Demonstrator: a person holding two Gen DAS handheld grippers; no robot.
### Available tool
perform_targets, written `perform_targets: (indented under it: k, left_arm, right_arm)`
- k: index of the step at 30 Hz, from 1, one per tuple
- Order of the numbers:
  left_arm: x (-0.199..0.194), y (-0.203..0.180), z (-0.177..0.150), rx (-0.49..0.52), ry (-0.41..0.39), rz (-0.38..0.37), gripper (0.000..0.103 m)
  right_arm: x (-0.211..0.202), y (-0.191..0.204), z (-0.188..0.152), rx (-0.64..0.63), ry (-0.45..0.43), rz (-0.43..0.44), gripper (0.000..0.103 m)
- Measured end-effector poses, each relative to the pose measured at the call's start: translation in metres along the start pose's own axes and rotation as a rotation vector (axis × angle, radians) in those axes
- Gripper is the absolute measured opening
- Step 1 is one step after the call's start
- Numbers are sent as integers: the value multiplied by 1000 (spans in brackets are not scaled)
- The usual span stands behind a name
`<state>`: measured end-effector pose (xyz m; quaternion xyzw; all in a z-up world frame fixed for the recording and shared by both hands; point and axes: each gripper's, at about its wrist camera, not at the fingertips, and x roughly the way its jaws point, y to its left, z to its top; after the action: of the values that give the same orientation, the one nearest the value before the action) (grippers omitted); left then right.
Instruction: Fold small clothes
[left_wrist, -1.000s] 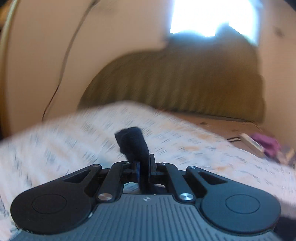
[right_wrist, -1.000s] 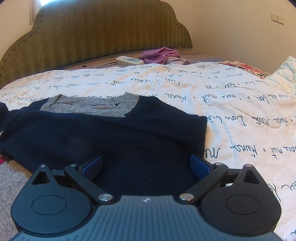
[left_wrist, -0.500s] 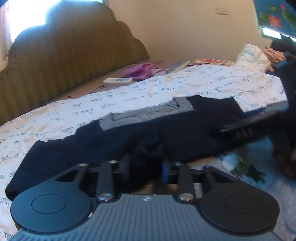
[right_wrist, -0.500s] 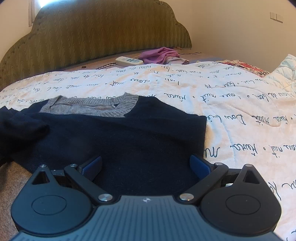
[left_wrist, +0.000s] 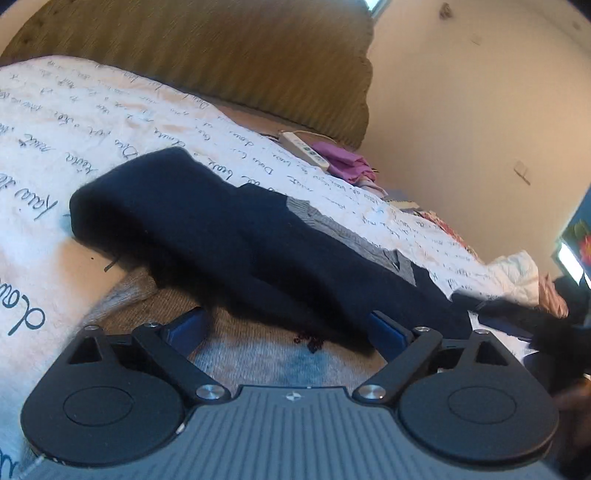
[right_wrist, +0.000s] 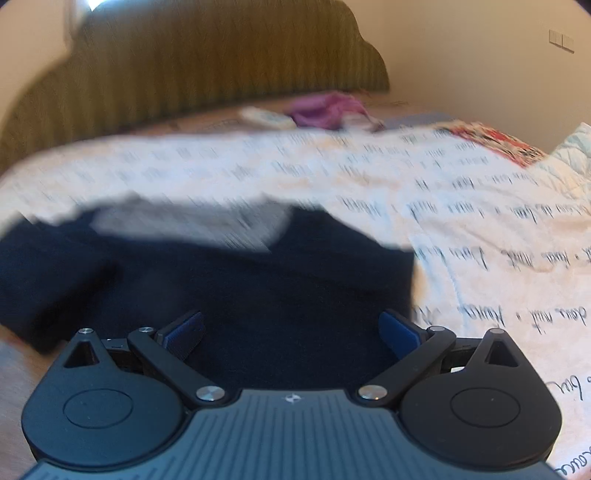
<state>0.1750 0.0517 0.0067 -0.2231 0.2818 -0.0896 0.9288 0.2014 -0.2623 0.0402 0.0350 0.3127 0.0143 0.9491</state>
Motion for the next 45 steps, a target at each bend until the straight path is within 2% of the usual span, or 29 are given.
perform_targets:
  k: [1, 2, 3, 5, 7, 10, 14, 17, 18, 20, 21, 22, 27, 31, 34, 39, 45]
  left_arm:
    - [1, 1, 0, -4, -5, -1, 96]
    - [1, 0, 0, 3, -2, 1, 97]
    - [0, -1, 0, 13, -2, 4, 97]
    - [2, -1, 0, 21, -1, 0, 100]
    - [3, 0, -1, 18, 0, -3, 100]
    - [0, 2, -3, 11, -4, -8, 101]
    - [0, 4, -4, 3, -6, -15, 102]
    - [0, 4, -5, 1, -7, -17, 102]
    - [0, 5, -5, 0, -8, -18, 102]
    - [0, 5, -6, -2, -9, -18, 102]
    - [-1, 5, -6, -2, -9, -18, 102]
    - [-1, 5, -6, -2, -9, -18, 102]
    - [-1, 5, -7, -3, -10, -20, 103]
    - [-1, 5, -7, -3, -10, -20, 103]
    - [-1, 5, -7, -3, -10, -20, 103]
    - [-1, 6, -7, -1, -10, -19, 103]
    - [-1, 6, -8, 3, -9, -18, 103]
  right_arm:
    - [-12, 5, 7, 41, -46, 85, 102]
    - [-17, 9, 14, 83, -54, 182, 102]
    - [-16, 14, 22, 130, -23, 280, 102]
    - [6, 23, 34, 261, 118, 457, 102]
    - [38, 29, 38, 378, 269, 569, 101]
    - [64, 36, 38, 434, 322, 542, 101]
    - [75, 44, 31, 497, 360, 615, 102]
    - [76, 55, 27, 470, 381, 643, 101]
    - [75, 58, 27, 447, 379, 637, 97]
    - [72, 60, 27, 411, 371, 615, 69]
    - [73, 59, 27, 406, 380, 605, 31]
    - [76, 59, 26, 403, 398, 591, 11]
    - [66, 57, 25, 347, 349, 587, 7]
    - [47, 54, 45, 310, 284, 635, 6]
    - [33, 41, 66, 277, 245, 625, 6]
    - [15, -12, 86, 287, 214, 544, 6]
    - [17, -78, 74, 338, 234, 393, 6]
